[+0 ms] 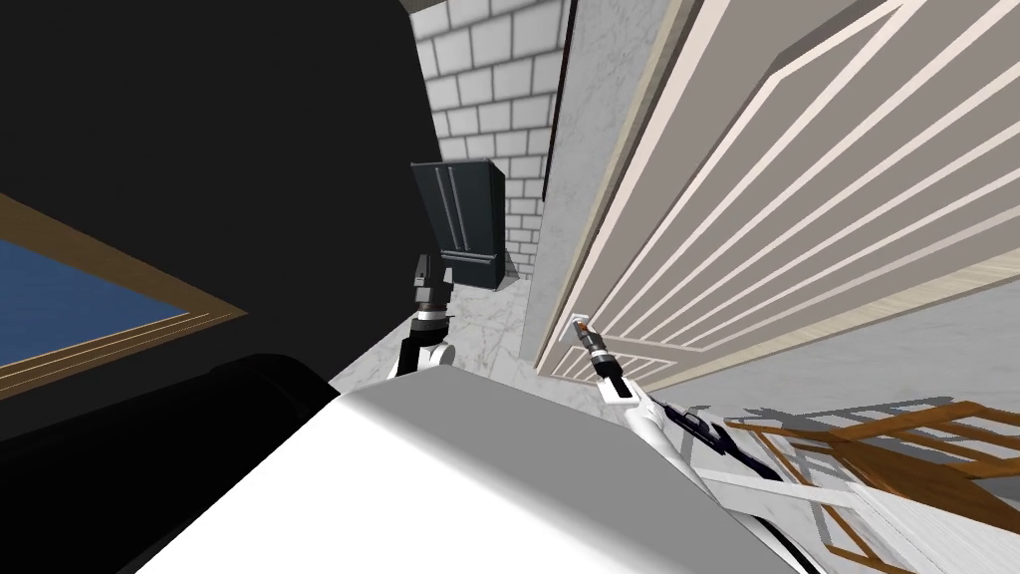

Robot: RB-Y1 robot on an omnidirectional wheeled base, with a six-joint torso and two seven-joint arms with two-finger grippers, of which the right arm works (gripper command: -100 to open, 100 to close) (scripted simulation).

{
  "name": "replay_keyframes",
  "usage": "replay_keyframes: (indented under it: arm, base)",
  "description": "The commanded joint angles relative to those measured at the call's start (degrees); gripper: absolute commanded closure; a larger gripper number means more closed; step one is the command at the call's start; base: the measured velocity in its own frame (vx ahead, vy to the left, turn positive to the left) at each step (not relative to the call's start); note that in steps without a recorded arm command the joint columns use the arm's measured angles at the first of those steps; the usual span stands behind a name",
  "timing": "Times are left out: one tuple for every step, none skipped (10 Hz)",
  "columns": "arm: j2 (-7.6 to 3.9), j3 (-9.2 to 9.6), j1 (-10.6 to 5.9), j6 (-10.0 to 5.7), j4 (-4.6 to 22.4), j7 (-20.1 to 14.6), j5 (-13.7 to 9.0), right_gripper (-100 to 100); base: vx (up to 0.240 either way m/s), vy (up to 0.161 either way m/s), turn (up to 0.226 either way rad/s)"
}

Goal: Push the door open

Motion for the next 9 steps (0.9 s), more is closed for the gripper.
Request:
replay_keyframes:
  arm:
    - [-0.59,-1.08,-0.57,0.16,0.1,-1.9,-1.7,100]
    - [-0.34,-1.02,-0.64,0.19,0.1,-2.8,-2.4,100]
    - [-0.1,-0.96,-0.71,0.21,0.1,-3.7,-3.1,100]
    - [0.14,-0.9,-0.77,0.23,0.0,-4.5,-3.8,100]
    - [0.41,-0.83,-0.85,0.26,0.0,-5.5,-4.6,100]
    - [0.69,-0.76,-0.93,0.29,0.0,-6.5,-5.4,100]
    - [0.97,-0.69,-1.01,0.31,0.0,-7.6,-6.3,100]
    - [1.21,-0.9,-1.08,0.44,0.0,-8.7,-6.3,-100]
    - [1.47,-1.03,-1.24,0.51,0.1,-9.9,-6.8,-100]
  base:
    - [-0.041,-0.11,0.108]
    - [-0.039,-0.087,0.085]
    - [-0.045,-0.1,0.068]
    - [-0.04,-0.1,-0.005]
    - [-0.038,-0.095,0.084]
    - [-0.044,-0.104,0.076]
    - [-0.05,-0.143,0.126]
    - [-0.041,-0.089,0.062]
    - [-0.029,-0.014,0.02]
